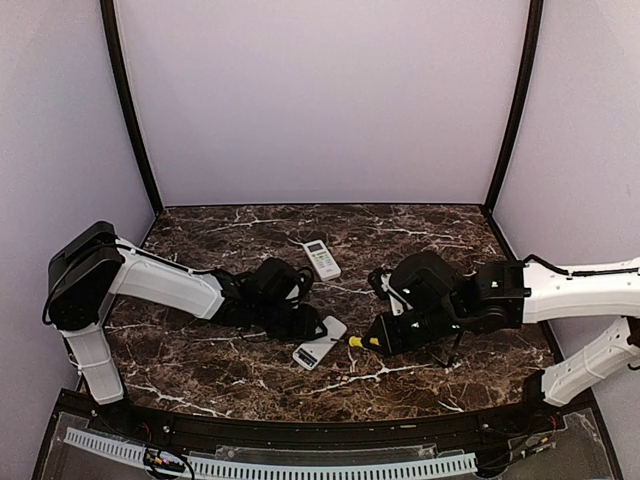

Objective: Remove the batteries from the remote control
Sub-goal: Adjust the remote control without the battery cover at the center of the board, then hold the remote control without the battery cover at the center of the board.

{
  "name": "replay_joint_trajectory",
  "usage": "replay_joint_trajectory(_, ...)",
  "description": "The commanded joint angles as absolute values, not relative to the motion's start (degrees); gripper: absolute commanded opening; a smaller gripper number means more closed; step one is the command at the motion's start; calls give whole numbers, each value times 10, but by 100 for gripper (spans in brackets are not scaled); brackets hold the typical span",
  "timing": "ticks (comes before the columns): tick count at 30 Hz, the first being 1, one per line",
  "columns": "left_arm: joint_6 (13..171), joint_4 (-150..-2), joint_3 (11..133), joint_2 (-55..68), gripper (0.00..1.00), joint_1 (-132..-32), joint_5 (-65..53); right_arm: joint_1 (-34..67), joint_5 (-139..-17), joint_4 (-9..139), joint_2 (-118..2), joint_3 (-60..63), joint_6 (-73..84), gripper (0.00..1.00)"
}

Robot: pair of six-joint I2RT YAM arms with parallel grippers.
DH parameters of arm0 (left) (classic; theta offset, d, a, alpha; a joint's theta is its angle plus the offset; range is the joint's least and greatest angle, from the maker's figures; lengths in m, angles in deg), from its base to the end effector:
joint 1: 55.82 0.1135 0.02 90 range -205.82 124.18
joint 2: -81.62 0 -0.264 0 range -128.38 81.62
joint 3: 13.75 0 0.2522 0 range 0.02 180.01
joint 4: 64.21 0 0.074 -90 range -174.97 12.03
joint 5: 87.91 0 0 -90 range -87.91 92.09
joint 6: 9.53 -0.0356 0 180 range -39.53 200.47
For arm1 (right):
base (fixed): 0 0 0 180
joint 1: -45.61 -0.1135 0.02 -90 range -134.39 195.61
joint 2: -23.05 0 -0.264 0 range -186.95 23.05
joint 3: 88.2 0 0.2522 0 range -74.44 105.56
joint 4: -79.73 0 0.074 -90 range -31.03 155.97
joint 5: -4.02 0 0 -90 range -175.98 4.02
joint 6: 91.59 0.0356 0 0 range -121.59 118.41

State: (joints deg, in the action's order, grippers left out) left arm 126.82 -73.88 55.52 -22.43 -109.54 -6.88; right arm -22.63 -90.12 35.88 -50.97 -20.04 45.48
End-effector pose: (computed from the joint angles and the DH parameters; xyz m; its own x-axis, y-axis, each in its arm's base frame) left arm 0.2140 -0.3009 0.1493 -0.9098 0.0317 -0.4137 0.2953 0.7500 -0.5919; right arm 0.1021 0.2489 0.2580 -0.8582 -0.1800 -0.4808 -0.4121 0.8001 0.4360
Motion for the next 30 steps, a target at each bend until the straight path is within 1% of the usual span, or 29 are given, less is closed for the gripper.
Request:
replay_joint_trajectory(1,1199,-717,585,-231,44,-1096,-120,-224,-924,358,-491,-209,458,0)
replay_joint_trajectory(7,1181,-713,608,-259,43,-1099,-159,-225,-939,354,-478,-207,455,0)
replay_joint_trajectory(12,1178,-706,606,-260,43,-1108,-158,-225,-943,348,-480,-205,455,0)
replay_joint_trajectory(16,1187,-691,579,-201,43,-1115,-121,-225,-949,341,-480,-199,446,0)
replay_joint_trajectory(22,1255,-744,517,-88,43,-1115,1,-226,-948,337,-500,-182,418,0)
replay_joint_trajectory(24,1292,-770,497,-65,43,-1111,9,-227,-942,340,-519,-174,407,0)
replay_joint_trajectory(27,1338,-791,460,-52,43,-1107,-8,-232,-935,346,-556,-155,389,0)
replay_joint_trajectory(30,1388,-784,426,-40,40,-1107,-26,-238,-932,346,-595,-132,369,0)
